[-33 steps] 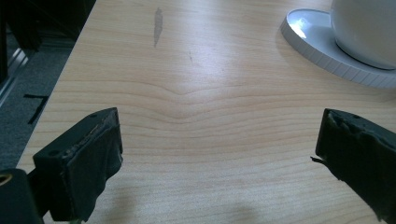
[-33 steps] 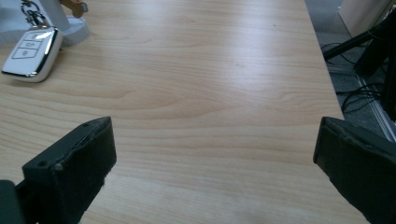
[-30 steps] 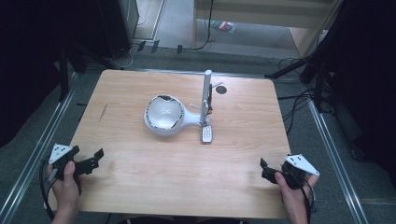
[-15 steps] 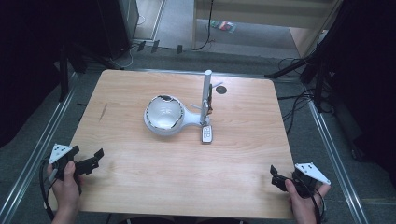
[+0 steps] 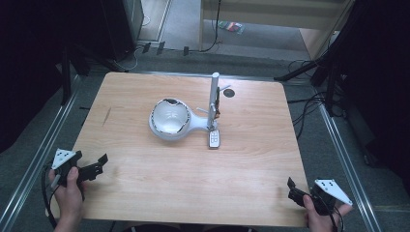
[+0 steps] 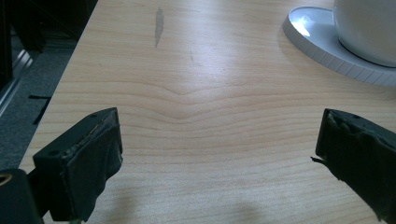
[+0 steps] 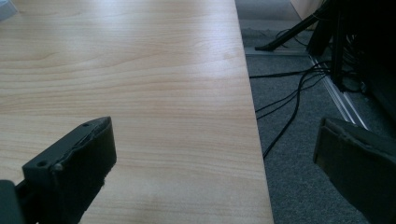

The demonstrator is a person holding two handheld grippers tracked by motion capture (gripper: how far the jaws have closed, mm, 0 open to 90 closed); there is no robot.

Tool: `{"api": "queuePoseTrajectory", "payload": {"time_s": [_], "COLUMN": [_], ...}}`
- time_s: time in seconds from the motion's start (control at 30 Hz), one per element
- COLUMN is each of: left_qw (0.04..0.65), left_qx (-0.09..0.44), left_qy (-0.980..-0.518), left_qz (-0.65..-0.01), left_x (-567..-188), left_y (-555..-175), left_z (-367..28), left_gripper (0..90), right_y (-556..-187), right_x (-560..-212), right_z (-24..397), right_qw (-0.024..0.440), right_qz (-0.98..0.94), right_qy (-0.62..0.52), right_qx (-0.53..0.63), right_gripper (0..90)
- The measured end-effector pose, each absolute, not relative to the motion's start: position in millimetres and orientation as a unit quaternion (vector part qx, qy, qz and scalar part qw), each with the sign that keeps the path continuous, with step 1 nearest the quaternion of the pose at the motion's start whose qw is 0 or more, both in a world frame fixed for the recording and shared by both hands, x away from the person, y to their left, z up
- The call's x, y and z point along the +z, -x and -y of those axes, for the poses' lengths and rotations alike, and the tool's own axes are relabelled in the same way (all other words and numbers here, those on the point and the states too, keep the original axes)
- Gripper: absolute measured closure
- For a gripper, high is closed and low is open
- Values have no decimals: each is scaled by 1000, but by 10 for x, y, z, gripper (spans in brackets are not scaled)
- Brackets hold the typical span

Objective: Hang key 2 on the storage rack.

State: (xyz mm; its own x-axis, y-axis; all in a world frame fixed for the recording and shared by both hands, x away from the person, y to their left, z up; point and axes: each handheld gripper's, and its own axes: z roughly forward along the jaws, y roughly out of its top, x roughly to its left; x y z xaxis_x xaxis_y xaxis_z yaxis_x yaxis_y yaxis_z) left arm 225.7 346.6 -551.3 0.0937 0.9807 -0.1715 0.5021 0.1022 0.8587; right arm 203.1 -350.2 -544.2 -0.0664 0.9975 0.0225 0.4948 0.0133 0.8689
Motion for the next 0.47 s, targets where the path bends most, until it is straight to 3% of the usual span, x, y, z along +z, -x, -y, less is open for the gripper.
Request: {"api": "queuePoseTrajectory", "payload": {"time_s": [0.47], "left_qw": [426], "left_qx": [284], "left_qy": [-601], "left_qz": [-614], "left_x": [-5515], "left_y": [-2253], "left_z": [-3475], "left_gripper": [8], "right_y": [-2021], "right_x": [-5442], "right_z": [3423], "right_qw": [339], "right_qz": [-632], "right_qy": [-590], "right_qx": [371], "right_gripper": [0]}}
